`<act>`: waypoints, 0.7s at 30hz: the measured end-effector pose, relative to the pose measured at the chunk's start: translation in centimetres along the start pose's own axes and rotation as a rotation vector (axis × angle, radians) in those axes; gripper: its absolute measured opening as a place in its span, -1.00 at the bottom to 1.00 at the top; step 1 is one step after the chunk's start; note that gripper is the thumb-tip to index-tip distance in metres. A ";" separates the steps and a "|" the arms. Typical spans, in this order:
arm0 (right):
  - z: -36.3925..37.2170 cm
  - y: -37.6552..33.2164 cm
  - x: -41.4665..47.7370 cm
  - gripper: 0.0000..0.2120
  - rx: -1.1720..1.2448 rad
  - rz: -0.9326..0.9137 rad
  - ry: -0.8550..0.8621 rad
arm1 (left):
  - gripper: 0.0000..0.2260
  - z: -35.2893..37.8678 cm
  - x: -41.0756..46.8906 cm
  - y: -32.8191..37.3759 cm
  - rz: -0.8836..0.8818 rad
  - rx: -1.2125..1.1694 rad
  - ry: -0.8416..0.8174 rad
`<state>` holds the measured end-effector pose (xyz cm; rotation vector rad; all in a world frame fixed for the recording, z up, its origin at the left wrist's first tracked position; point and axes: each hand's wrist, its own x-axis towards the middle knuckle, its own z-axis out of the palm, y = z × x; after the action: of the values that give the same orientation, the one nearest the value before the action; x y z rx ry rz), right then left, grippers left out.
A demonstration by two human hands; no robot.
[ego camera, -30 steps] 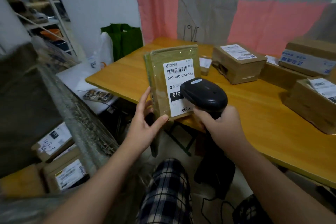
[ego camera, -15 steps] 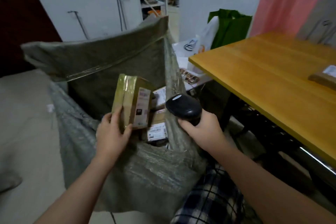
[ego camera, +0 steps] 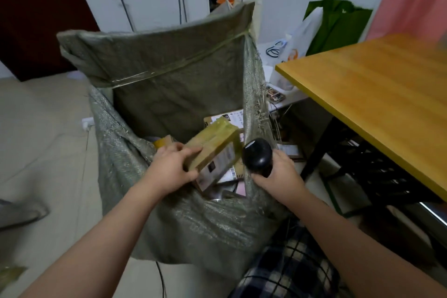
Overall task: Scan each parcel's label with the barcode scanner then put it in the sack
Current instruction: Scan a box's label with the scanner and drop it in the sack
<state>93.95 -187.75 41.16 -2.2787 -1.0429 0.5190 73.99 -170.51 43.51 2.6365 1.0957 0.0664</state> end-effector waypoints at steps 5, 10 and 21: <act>1.6 2.4 -1.0 -0.39 0.011 0.148 -0.116 | -0.46 -0.9 0.0 -0.4 0.024 -0.075 0.042; 1.5 2.5 -1.9 -0.60 -0.103 0.211 -0.180 | -0.54 -2.2 -0.3 0.2 0.135 -0.277 -0.085; -3.8 1.9 -4.5 -0.46 0.120 0.201 -0.002 | -0.43 -0.3 1.9 1.9 0.063 -0.121 -0.247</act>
<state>94.38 -193.54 43.33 -2.2879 -0.7659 0.6468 76.61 -170.39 44.18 2.4908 0.8976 -0.1701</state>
